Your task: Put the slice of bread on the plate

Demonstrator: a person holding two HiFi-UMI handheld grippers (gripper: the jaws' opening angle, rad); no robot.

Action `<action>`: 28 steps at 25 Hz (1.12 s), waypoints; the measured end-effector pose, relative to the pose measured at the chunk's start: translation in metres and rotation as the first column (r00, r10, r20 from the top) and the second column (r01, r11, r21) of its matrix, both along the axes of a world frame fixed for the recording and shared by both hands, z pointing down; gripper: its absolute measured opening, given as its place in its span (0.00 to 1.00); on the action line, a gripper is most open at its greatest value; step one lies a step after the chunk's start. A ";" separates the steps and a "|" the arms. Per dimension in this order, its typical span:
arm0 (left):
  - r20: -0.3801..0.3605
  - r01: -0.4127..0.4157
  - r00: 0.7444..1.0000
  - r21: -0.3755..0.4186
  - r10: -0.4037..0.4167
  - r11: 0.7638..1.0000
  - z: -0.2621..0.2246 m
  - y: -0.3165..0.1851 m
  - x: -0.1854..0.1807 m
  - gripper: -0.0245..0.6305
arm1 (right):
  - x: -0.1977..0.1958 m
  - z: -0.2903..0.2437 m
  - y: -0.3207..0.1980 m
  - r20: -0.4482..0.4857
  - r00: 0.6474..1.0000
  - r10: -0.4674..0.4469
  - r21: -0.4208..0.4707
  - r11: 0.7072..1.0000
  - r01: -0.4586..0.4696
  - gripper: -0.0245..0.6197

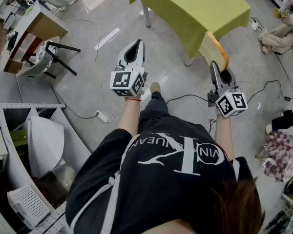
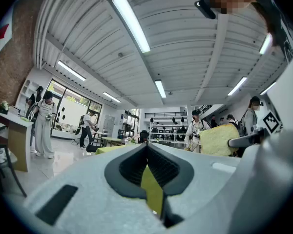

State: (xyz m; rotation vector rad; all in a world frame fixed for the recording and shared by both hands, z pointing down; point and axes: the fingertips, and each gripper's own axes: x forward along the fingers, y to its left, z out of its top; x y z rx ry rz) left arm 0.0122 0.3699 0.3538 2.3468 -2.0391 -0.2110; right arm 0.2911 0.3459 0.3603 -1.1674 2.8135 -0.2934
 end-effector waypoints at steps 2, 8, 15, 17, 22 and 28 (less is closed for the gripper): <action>0.020 -0.017 1.000 -0.001 0.017 1.000 0.001 -0.013 0.004 0.05 | 0.002 0.000 -0.012 0.008 1.000 0.011 -0.001 1.000 -0.011 0.19; 0.026 -0.027 0.999 -0.028 0.028 0.999 0.008 -0.050 -0.007 0.05 | -0.012 0.009 -0.048 0.010 1.000 0.009 -0.024 1.000 -0.009 0.19; 0.028 -0.023 0.999 -0.066 0.025 0.998 0.013 -0.103 -0.042 0.05 | -0.050 0.020 -0.102 0.003 1.000 -0.012 -0.063 0.998 0.012 0.19; 0.032 -0.033 0.999 -0.072 0.035 0.997 0.014 -0.122 -0.050 0.05 | -0.061 0.023 -0.118 -0.006 1.000 -0.018 -0.070 0.997 0.018 0.19; 0.030 -0.056 0.998 -0.085 0.059 0.995 0.016 -0.176 -0.076 0.05 | -0.091 0.027 -0.165 -0.003 1.000 -0.012 -0.091 0.996 0.012 0.19; 0.048 -0.080 0.995 -0.089 0.084 0.993 0.018 -0.243 -0.115 0.05 | -0.129 0.033 -0.231 0.009 1.000 0.014 -0.107 0.994 -0.013 0.19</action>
